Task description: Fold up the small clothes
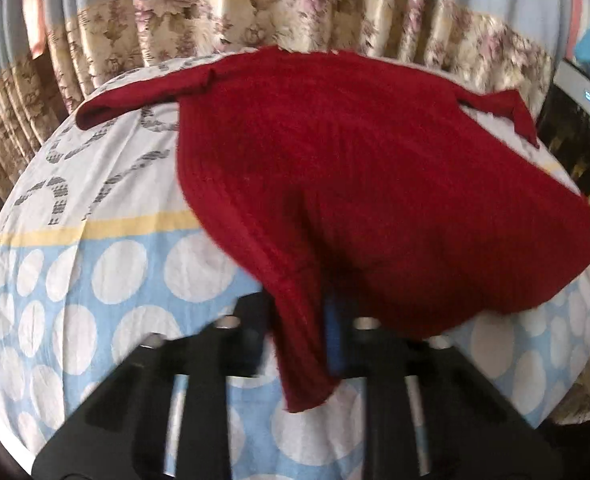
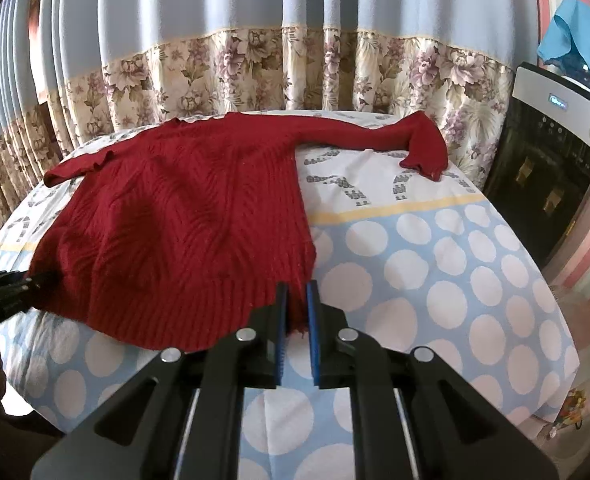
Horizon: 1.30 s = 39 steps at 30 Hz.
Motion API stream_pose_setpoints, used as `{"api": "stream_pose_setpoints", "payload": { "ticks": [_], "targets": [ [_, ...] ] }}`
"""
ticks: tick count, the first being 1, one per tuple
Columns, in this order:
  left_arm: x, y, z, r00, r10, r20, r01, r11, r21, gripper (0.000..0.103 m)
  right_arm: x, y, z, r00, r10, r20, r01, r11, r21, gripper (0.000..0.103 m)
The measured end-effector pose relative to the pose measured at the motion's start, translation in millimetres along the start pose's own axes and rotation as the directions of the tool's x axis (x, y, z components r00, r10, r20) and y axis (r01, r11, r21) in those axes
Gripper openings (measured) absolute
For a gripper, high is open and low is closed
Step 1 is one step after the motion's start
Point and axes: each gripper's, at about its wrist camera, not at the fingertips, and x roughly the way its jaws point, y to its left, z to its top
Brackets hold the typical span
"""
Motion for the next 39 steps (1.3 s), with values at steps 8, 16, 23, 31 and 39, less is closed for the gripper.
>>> {"api": "stream_pose_setpoints", "payload": {
  "ticks": [8, 16, 23, 31, 39],
  "targets": [
    [-52.4, 27.5, 1.8, 0.998, 0.043, 0.044, -0.044, 0.999, 0.008, 0.014, -6.0, -3.6, -2.0, 0.999, 0.032, 0.000, -0.032, 0.999, -0.011, 0.009],
    [-43.9, 51.2, -23.4, 0.993, 0.115, -0.028, -0.116, 0.993, -0.017, 0.072, 9.0, -17.2, -17.0, 0.996, 0.014, -0.091, -0.015, 1.000, -0.003, 0.042],
    [-66.6, 80.5, 9.3, 0.975, 0.188, 0.120, -0.175, 0.978, -0.110, 0.093, 0.0, -45.3, 22.6, 0.999, -0.032, 0.027, 0.031, 0.999, 0.030, 0.049],
    [-41.4, 109.8, 105.3, 0.912, 0.307, 0.274, -0.298, 0.952, -0.074, 0.099, 28.2, -22.9, 109.7, 0.985, 0.043, 0.165, -0.051, 0.998, 0.045, 0.079],
    [-9.8, 159.4, 217.2, 0.920, 0.214, 0.328, -0.200, 0.977, -0.074, 0.099, 82.1, 67.6, 182.6, 0.983, 0.069, 0.168, -0.069, 0.998, -0.004, 0.081]
  ]
}}
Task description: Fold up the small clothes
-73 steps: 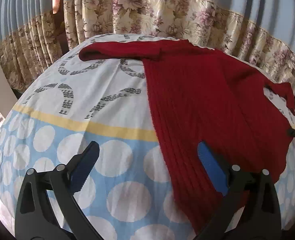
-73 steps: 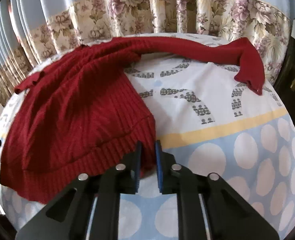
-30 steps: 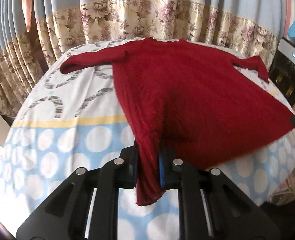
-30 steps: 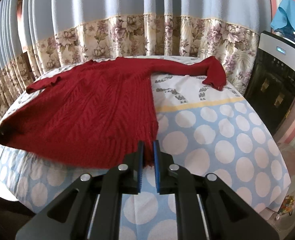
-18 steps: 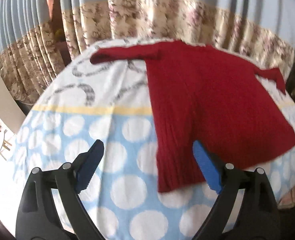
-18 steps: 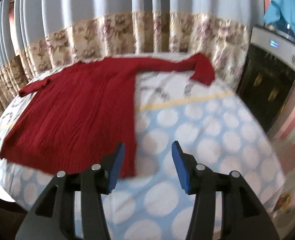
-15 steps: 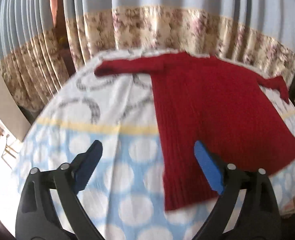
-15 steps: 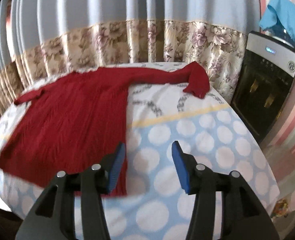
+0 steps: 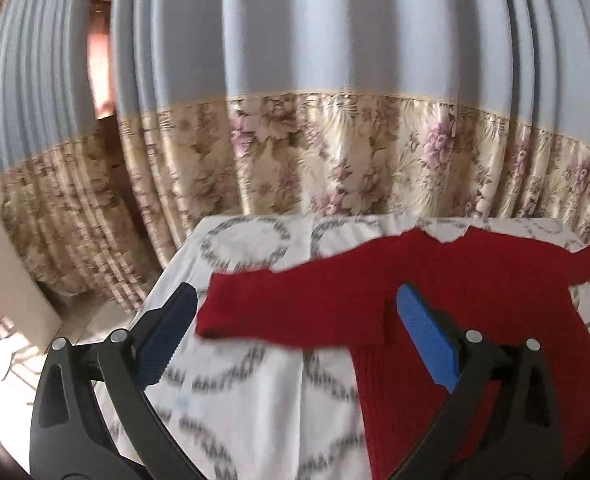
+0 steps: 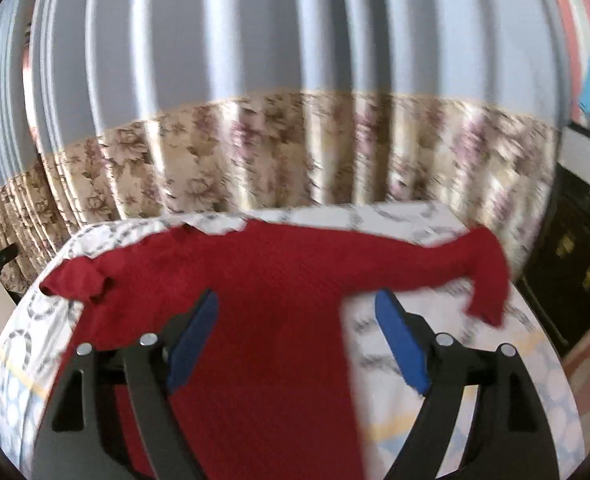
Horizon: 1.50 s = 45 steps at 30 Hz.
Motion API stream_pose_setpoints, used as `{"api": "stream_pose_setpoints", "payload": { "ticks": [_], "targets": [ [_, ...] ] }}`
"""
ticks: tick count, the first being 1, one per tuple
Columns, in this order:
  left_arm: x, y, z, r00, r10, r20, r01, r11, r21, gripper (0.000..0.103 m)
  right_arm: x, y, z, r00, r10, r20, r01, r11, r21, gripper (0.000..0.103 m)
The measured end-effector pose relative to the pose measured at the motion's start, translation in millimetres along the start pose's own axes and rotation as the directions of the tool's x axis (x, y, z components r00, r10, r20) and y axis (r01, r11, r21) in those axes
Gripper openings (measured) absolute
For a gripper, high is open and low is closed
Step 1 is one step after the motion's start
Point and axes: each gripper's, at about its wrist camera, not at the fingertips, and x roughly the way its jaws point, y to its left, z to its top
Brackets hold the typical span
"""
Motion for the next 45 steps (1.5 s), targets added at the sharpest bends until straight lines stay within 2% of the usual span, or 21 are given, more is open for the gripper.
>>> {"api": "stream_pose_setpoints", "payload": {
  "ticks": [4, 7, 9, 12, 17, 19, 21, 27, 33, 37, 41, 42, 44, 45],
  "targets": [
    [31.5, 11.1, 17.2, 0.997, 0.068, 0.029, -0.071, 0.991, 0.112, 0.100, 27.5, 58.7, 19.8, 0.998, 0.060, -0.005, -0.060, 0.998, -0.008, 0.081],
    [60.7, 28.3, 20.4, 0.990, 0.137, 0.018, -0.138, 0.982, 0.129, 0.100, 49.9, 106.1, 24.7, 0.995, 0.097, -0.018, -0.098, 0.995, -0.023, 0.081],
    [75.0, 43.2, 19.7, 0.992, 0.128, -0.001, -0.127, 0.987, 0.093, 0.100, 68.4, 138.0, 23.8, 0.990, 0.128, -0.054, -0.130, 0.991, -0.031, 0.081],
    [87.9, 63.9, 8.8, 0.994, 0.111, -0.023, -0.110, 0.992, 0.053, 0.100, 94.6, 181.8, 16.6, 0.987, 0.126, -0.095, -0.132, 0.989, -0.061, 0.081],
    [98.8, 91.7, -13.9, 0.998, 0.060, -0.030, -0.061, 0.998, -0.034, 0.100, 134.0, 234.4, 2.0, 0.971, 0.148, -0.186, -0.163, 0.984, -0.069, 0.081],
    [104.3, 102.8, -21.2, 0.996, 0.066, -0.065, -0.072, 0.994, -0.086, 0.100, 151.5, 255.4, -3.5, 0.961, 0.160, -0.224, -0.184, 0.979, -0.090, 0.081],
    [100.9, 107.1, -25.0, 0.996, 0.064, -0.056, -0.070, 0.991, -0.113, 0.100, 163.7, 272.3, -8.5, 0.954, 0.166, -0.249, -0.198, 0.974, -0.112, 0.081],
    [105.6, 111.3, -29.5, 0.994, 0.094, -0.061, -0.098, 0.993, -0.067, 0.100, 193.0, 298.7, -24.1, 0.947, 0.139, -0.290, -0.183, 0.974, -0.132, 0.081],
    [109.8, 121.7, -32.3, 0.993, 0.086, -0.080, -0.094, 0.990, -0.107, 0.100, 206.6, 314.2, -30.4, 0.941, 0.104, -0.322, -0.162, 0.974, -0.159, 0.081],
    [108.8, 121.9, -32.3, 0.993, 0.093, -0.075, -0.100, 0.990, -0.101, 0.100, 209.5, 322.9, -33.6, 0.938, 0.096, -0.332, -0.160, 0.972, -0.172, 0.081],
    [108.1, 122.2, -32.6, 0.993, 0.094, -0.073, -0.101, 0.990, -0.100, 0.100, 215.4, 329.3, -37.0, 0.928, 0.114, -0.354, -0.182, 0.969, -0.167, 0.080],
    [108.1, 122.5, -32.8, 0.993, 0.096, -0.073, -0.103, 0.990, -0.099, 0.100, 219.4, 331.4, -38.9, 0.919, 0.128, -0.374, -0.201, 0.966, -0.163, 0.078],
    [108.0, 123.6, -32.5, 0.992, 0.097, -0.075, -0.105, 0.989, -0.104, 0.100, 224.3, 335.5, -42.7, 0.902, 0.154, -0.404, -0.235, 0.959, -0.160, 0.057],
    [108.4, 125.1, -32.7, 0.992, 0.099, -0.077, -0.107, 0.988, -0.110, 0.100, 223.8, 338.5, -44.4, 0.900, 0.158, -0.405, -0.245, 0.954, -0.171, 0.055]
  ]
}}
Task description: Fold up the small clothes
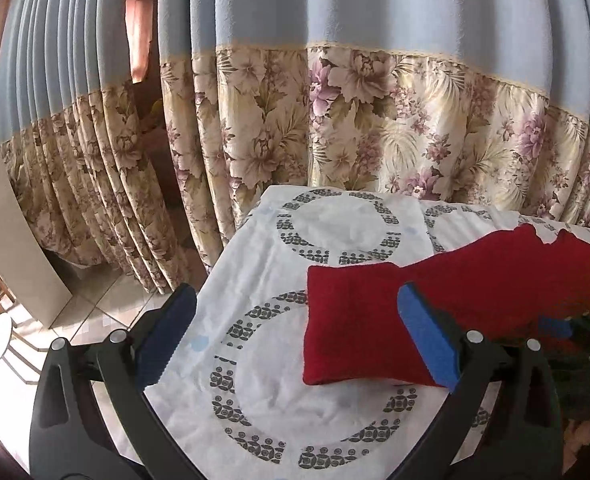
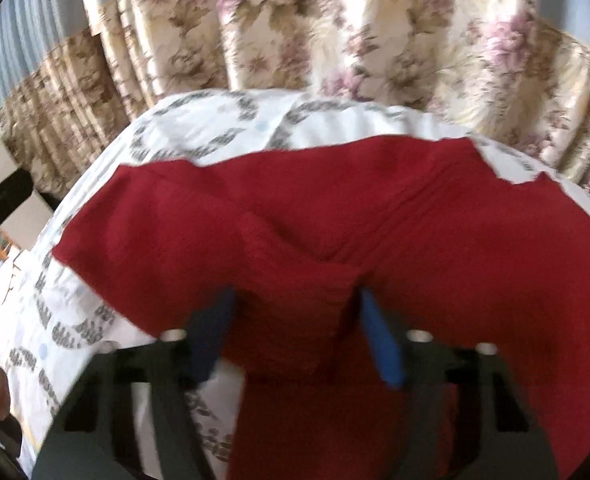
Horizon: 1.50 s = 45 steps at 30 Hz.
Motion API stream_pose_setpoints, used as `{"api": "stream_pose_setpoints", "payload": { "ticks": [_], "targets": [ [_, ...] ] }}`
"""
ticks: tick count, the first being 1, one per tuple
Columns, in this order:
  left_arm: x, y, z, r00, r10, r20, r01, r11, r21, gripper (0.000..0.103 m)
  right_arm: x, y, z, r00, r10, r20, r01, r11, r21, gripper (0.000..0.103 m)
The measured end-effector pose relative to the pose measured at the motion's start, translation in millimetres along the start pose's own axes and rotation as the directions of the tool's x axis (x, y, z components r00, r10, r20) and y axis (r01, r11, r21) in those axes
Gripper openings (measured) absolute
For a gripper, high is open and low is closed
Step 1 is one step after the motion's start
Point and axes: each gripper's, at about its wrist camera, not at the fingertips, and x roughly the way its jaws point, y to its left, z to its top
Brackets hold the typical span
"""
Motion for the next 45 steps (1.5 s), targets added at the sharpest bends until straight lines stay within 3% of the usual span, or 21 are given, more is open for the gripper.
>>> {"api": "stream_pose_setpoints", "payload": {
  "ticks": [3, 5, 12, 16, 21, 27, 33, 38, 40, 41, 43, 45],
  "targets": [
    [1.3, 4.2, 0.6, 1.000, 0.007, -0.006, -0.007, 1.000, -0.013, 0.100, -3.6, 5.4, -2.2, 1.000, 0.013, 0.019, -0.012, 0.999, -0.036, 0.035],
    [1.9, 6.6, 1.0, 1.000, 0.013, -0.006, -0.013, 1.000, -0.019, 0.100, -9.1, 3.8, -1.2, 0.999, 0.008, 0.044, -0.006, 0.999, -0.044, 0.006],
    [2.0, 8.4, 1.5, 1.000, 0.015, -0.005, -0.015, 1.000, -0.026, 0.100, -30.0, -23.1, 12.5, 0.992, 0.043, 0.117, -0.043, 0.999, -0.006, 0.006],
    [2.5, 8.4, 0.6, 1.000, 0.025, -0.008, -0.025, 1.000, -0.018, 0.100, -36.5, -50.1, 21.3, 0.988, 0.000, 0.155, -0.001, 1.000, 0.007, 0.006],
    [5.1, 5.2, 0.4, 1.000, 0.024, -0.014, -0.024, 1.000, -0.015, 0.100, -40.5, -127.0, 32.5, 0.979, -0.116, 0.167, 0.103, 0.991, 0.084, 0.006],
    [11.0, -13.8, -2.9, 0.999, 0.022, -0.028, -0.021, 0.999, 0.028, 0.100, -46.2, -244.0, 28.1, 0.949, -0.287, 0.130, 0.262, 0.948, 0.181, 0.006],
    [19.2, -60.1, -0.2, 0.999, 0.013, -0.033, -0.007, 0.989, 0.149, 0.100, -55.2, -327.1, 11.1, 0.946, -0.307, 0.101, 0.266, 0.916, 0.300, 0.006],
    [19.8, -100.2, 10.8, 0.998, -0.031, -0.056, 0.041, 0.984, 0.174, 0.100, -50.4, -358.8, -4.4, 0.949, -0.309, 0.068, 0.271, 0.905, 0.327, 0.007],
    [17.7, -121.6, 19.2, 0.998, -0.039, -0.051, 0.048, 0.979, 0.197, 0.100, -44.9, -367.9, -8.1, 0.955, -0.293, 0.042, 0.264, 0.907, 0.329, 0.015],
    [15.8, -131.7, 22.8, 0.998, -0.047, -0.045, 0.056, 0.977, 0.205, 0.100, -45.3, -374.1, -10.4, 0.958, -0.284, 0.041, 0.254, 0.904, 0.344, 0.031],
    [13.8, -151.4, 30.0, 0.997, -0.064, -0.047, 0.072, 0.975, 0.208, 0.100, -55.1, -381.6, -16.6, 0.959, -0.272, 0.084, 0.220, 0.897, 0.384, 0.049],
    [14.3, -169.6, 35.2, 0.995, -0.084, -0.047, 0.091, 0.975, 0.202, 0.100, -66.4, -392.5, -22.2, 0.952, -0.281, 0.119, 0.210, 0.887, 0.412, 0.049]
  ]
}}
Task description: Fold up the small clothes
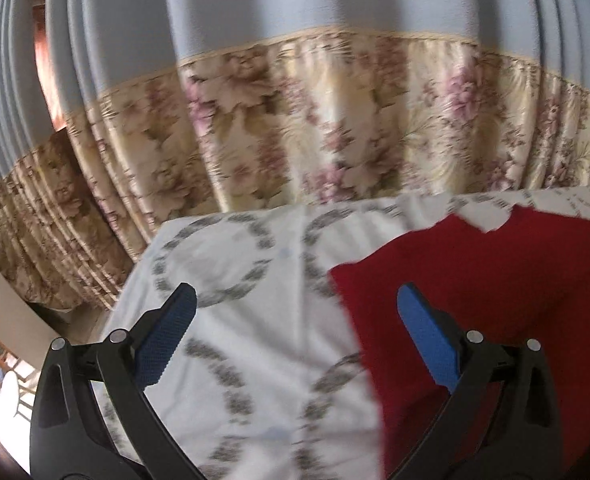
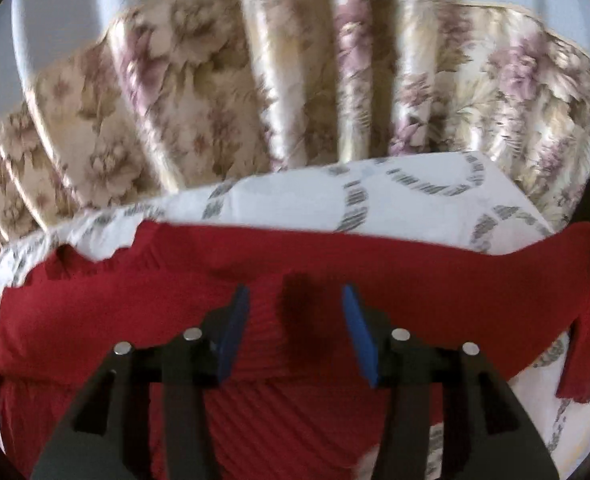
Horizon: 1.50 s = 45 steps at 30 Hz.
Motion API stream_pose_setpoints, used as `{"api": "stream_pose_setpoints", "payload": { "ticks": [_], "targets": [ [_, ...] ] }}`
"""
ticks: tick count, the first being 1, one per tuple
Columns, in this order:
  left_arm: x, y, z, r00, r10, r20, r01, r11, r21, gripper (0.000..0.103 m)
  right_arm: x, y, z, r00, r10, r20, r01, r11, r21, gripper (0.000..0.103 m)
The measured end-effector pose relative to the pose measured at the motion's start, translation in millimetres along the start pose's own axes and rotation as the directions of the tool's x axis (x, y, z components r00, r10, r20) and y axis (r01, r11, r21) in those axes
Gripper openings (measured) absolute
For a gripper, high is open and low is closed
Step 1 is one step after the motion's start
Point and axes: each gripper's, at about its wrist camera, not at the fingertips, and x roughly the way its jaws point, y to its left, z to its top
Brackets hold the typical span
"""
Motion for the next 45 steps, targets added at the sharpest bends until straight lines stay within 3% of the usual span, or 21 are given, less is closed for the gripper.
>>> {"api": "stream_pose_setpoints", "payload": {
  "ticks": [5, 10, 13, 18, 21, 26, 30, 37, 39, 40, 41, 45],
  "targets": [
    [14.6, -29.3, 5.9, 0.999, -0.032, -0.032, 0.030, 0.997, -0.066, 0.100, -10.1, -22.9, 8.7, 0.999, -0.033, 0.036, 0.033, 0.999, -0.012, 0.049],
    [24.2, -42.4, -10.3, 0.996, -0.070, -0.052, 0.061, 0.986, -0.156, 0.100, -29.7, -70.9, 8.7, 0.992, -0.115, 0.049, 0.115, 0.993, 0.007, 0.054],
    [23.5, -46.9, -23.7, 0.997, -0.071, -0.041, 0.063, 0.983, -0.170, 0.100, -44.6, -100.5, 0.9, 0.982, -0.180, 0.052, 0.180, 0.984, -0.010, 0.056],
    [24.7, -50.6, -27.0, 0.996, -0.079, -0.048, 0.072, 0.989, -0.127, 0.100, -62.2, -165.4, -10.9, 0.940, -0.340, 0.036, 0.340, 0.940, -0.009, 0.056],
    [15.6, -48.4, -21.1, 0.997, -0.074, -0.029, 0.071, 0.992, -0.108, 0.100, -60.7, -195.2, -14.3, 0.944, -0.330, 0.015, 0.329, 0.943, 0.049, 0.056],
    [3.8, -43.6, -12.2, 0.997, -0.073, -0.019, 0.071, 0.993, -0.094, 0.100, -51.3, -209.0, -24.0, 0.953, -0.301, -0.039, 0.303, 0.947, 0.110, 0.056],
    [-3.8, -41.0, -8.4, 0.998, -0.069, -0.006, 0.068, 0.994, -0.083, 0.100, -37.1, -214.6, -37.1, 0.940, -0.329, -0.085, 0.338, 0.931, 0.139, 0.056],
    [-9.1, -45.0, -6.1, 0.997, -0.081, 0.006, 0.081, 0.994, -0.068, 0.100, -25.7, -211.4, -36.5, 0.919, -0.386, -0.077, 0.392, 0.913, 0.114, 0.056],
    [-9.4, -47.1, -6.3, 0.997, -0.077, 0.005, 0.077, 0.995, -0.056, 0.100, -18.5, -211.3, -37.0, 0.911, -0.404, -0.087, 0.411, 0.908, 0.086, 0.036],
    [-9.8, -47.5, -6.5, 0.997, -0.075, 0.006, 0.076, 0.996, -0.052, 0.100, -17.6, -211.8, -37.1, 0.912, -0.401, -0.091, 0.408, 0.909, 0.087, 0.012],
    [-10.4, -47.8, -6.4, 0.997, -0.074, 0.007, 0.075, 0.996, -0.047, 0.100, -21.2, -213.2, -37.1, 0.920, -0.382, -0.089, 0.391, 0.913, 0.116, 0.005],
    [-13.4, -45.8, -5.7, 0.998, -0.062, 0.015, 0.063, 0.997, -0.036, 0.100, -50.7, -207.9, -28.6, 0.924, -0.383, 0.017, 0.374, 0.911, 0.172, 0.004]
  ]
}}
